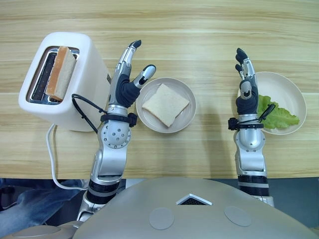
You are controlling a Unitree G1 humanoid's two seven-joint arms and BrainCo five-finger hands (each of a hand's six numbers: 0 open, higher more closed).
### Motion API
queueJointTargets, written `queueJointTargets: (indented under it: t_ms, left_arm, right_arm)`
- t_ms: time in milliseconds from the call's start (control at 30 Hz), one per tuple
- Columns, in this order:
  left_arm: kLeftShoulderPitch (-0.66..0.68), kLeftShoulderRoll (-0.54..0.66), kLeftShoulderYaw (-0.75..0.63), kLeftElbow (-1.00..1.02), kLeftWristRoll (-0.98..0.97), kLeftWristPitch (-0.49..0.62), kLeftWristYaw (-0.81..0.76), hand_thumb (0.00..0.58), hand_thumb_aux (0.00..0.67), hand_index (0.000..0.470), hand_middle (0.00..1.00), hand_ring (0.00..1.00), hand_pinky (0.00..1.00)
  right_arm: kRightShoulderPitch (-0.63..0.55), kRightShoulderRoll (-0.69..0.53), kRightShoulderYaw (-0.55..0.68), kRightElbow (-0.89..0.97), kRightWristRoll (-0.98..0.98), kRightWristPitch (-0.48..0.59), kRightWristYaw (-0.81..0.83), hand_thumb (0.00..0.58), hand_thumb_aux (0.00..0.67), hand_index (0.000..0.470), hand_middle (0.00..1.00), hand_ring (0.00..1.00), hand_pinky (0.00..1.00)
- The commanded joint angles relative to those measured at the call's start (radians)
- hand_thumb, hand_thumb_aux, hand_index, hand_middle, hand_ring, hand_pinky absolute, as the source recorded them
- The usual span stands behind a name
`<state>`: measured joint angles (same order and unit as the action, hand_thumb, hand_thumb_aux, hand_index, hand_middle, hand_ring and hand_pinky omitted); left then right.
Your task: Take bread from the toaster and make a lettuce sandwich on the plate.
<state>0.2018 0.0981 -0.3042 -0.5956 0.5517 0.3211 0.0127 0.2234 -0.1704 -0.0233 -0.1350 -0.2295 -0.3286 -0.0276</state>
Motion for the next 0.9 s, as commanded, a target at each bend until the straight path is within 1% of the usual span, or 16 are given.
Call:
queueJointTargets:
  t_ms: [33,100,167,267,367,400,433,467,500,633,700,733,800,833,867,900]
  left_arm:
    - [0.025,-0.009,0.026,0.06,-0.048,-0.04,0.014,0.0,0.0,0.0,0.0,0.0,0.0]
    - [0.053,-0.015,0.041,0.106,-0.078,-0.098,0.045,0.0,0.0,0.0,0.0,0.0,0.0]
    - [0.076,-0.014,0.047,0.141,-0.087,-0.151,0.076,0.0,0.0,0.0,0.0,0.0,0.0]
    - [0.099,0.002,0.045,0.169,-0.056,-0.244,0.137,0.0,0.0,0.0,0.0,0.0,0.0]
    - [0.116,0.008,0.052,0.206,-0.054,-0.295,0.168,0.0,0.0,0.0,0.0,0.0,0.0]
    - [0.121,0.007,0.055,0.213,-0.053,-0.303,0.177,0.0,0.0,0.0,0.0,0.0,0.0]
    - [0.124,0.005,0.058,0.221,-0.052,-0.31,0.185,0.0,0.0,0.0,0.0,0.0,0.0]
    - [0.126,0.003,0.06,0.229,-0.052,-0.314,0.191,0.0,0.0,0.0,0.0,0.0,0.0]
    - [0.126,0.002,0.06,0.233,-0.051,-0.316,0.195,0.0,0.0,0.0,0.0,0.0,0.0]
    - [0.129,-0.005,0.059,0.253,-0.05,-0.324,0.207,0.0,0.0,0.0,0.0,0.0,0.0]
    - [0.133,-0.007,0.064,0.265,-0.054,-0.325,0.211,0.0,0.0,0.0,0.0,0.0,0.0]
    - [0.133,-0.007,0.066,0.269,-0.056,-0.325,0.212,0.0,0.0,0.0,0.0,0.0,0.0]
    - [0.134,-0.007,0.07,0.273,-0.059,-0.327,0.214,0.0,0.0,0.0,0.0,0.0,0.0]
    - [0.134,-0.008,0.071,0.274,-0.06,-0.328,0.214,0.0,0.0,0.0,0.0,0.0,0.0]
    - [0.134,-0.008,0.073,0.275,-0.061,-0.329,0.214,0.0,0.0,0.0,0.0,0.0,0.0]
    - [0.135,-0.008,0.074,0.277,-0.062,-0.329,0.214,0.0,0.0,0.0,0.0,0.0,0.0]
  right_arm:
    - [0.0,-0.208,-0.11,-0.046,-0.153,0.084,0.057,0.0,0.0,0.0,0.0,0.0,0.0]
    - [0.013,-0.359,-0.197,-0.012,-0.23,0.082,0.076,0.0,0.0,0.0,0.0,0.0,0.0]
    - [0.028,-0.497,-0.232,0.056,-0.33,0.053,0.071,0.0,0.0,0.0,0.0,0.0,0.0]
    - [0.026,-0.673,-0.217,0.214,-0.45,-0.015,0.032,0.0,0.0,0.0,0.0,0.0,0.0]
    - [0.008,-0.785,-0.181,0.383,-0.508,-0.085,-0.018,0.0,0.0,0.0,0.0,0.0,0.0]
    - [-0.007,-0.809,-0.16,0.43,-0.523,-0.108,-0.035,0.0,0.0,0.0,0.0,0.0,0.0]
    - [-0.027,-0.826,-0.135,0.478,-0.533,-0.135,-0.052,0.112,0.068,0.048,0.0,0.0,0.0]
    - [-0.048,-0.838,-0.105,0.525,-0.549,-0.157,-0.07,0.116,0.071,0.05,0.0,0.0,0.0]
    - [-0.066,-0.845,-0.077,0.567,-0.563,-0.174,-0.081,0.0,0.0,0.0,0.0,0.0,0.0]
    - [-0.135,-0.865,0.025,0.724,-0.608,-0.231,-0.153,0.0,0.0,0.0,0.0,0.0,0.0]
    - [-0.154,-0.872,0.061,0.762,-0.618,-0.254,-0.183,0.027,0.016,0.011,0.0,0.0,0.0]
    - [-0.159,-0.875,0.077,0.775,-0.622,-0.26,-0.196,0.053,0.032,0.022,0.0,0.0,0.0]
    - [-0.169,-0.876,0.11,0.801,-0.634,-0.266,-0.217,0.212,0.137,0.096,0.0,0.0,0.0]
    - [-0.174,-0.876,0.124,0.813,-0.636,-0.268,-0.227,0.322,0.223,0.157,0.0,0.0,0.0]
    - [-0.181,-0.877,0.137,0.826,-0.638,-0.268,-0.235,0.441,0.342,0.24,0.0,0.0,0.0]
    - [-0.187,-0.879,0.148,0.836,-0.638,-0.269,-0.242,0.466,0.373,0.262,0.0,0.0,0.0]
